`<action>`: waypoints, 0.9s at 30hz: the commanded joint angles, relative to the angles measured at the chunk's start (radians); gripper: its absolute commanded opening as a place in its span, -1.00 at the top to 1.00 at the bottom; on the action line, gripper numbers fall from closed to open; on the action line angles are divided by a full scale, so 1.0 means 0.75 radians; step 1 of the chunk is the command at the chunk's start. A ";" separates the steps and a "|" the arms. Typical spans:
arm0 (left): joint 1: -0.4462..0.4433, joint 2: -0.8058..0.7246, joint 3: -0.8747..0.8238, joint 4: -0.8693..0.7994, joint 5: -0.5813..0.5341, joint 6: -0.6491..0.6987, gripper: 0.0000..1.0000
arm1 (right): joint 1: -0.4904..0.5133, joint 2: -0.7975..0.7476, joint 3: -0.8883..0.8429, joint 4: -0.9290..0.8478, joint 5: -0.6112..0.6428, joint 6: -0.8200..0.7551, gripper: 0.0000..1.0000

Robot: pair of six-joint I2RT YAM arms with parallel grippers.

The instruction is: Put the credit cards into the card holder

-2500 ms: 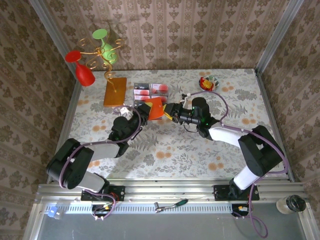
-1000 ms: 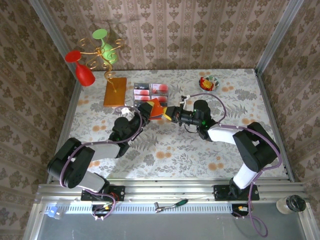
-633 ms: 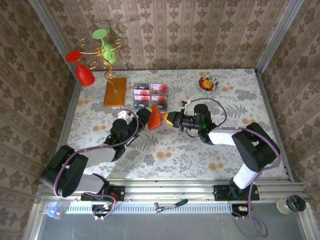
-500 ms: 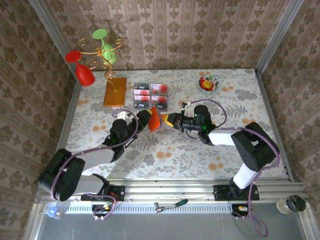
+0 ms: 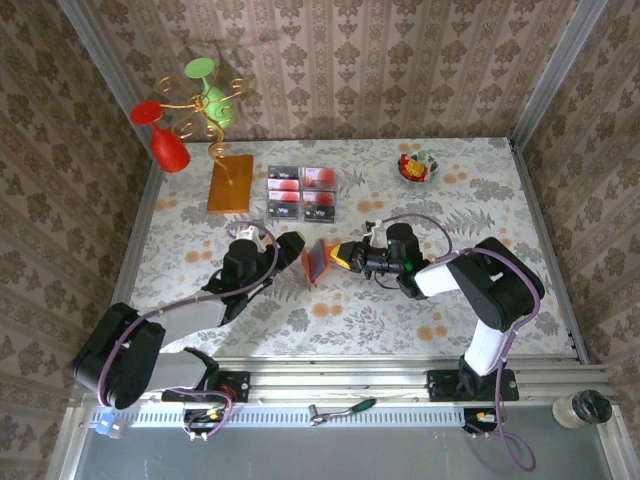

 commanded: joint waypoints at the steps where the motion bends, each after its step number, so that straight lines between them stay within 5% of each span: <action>1: 0.011 -0.011 0.025 -0.095 -0.007 0.088 -0.45 | 0.007 0.035 -0.038 0.061 -0.017 -0.050 1.00; 17: -0.187 0.168 0.474 -0.976 -0.293 0.617 -0.50 | 0.008 0.198 -0.102 0.214 -0.001 -0.022 1.00; 27: -0.336 0.398 0.768 -1.346 -0.526 0.723 -0.52 | 0.005 0.197 -0.111 0.203 0.019 -0.021 1.00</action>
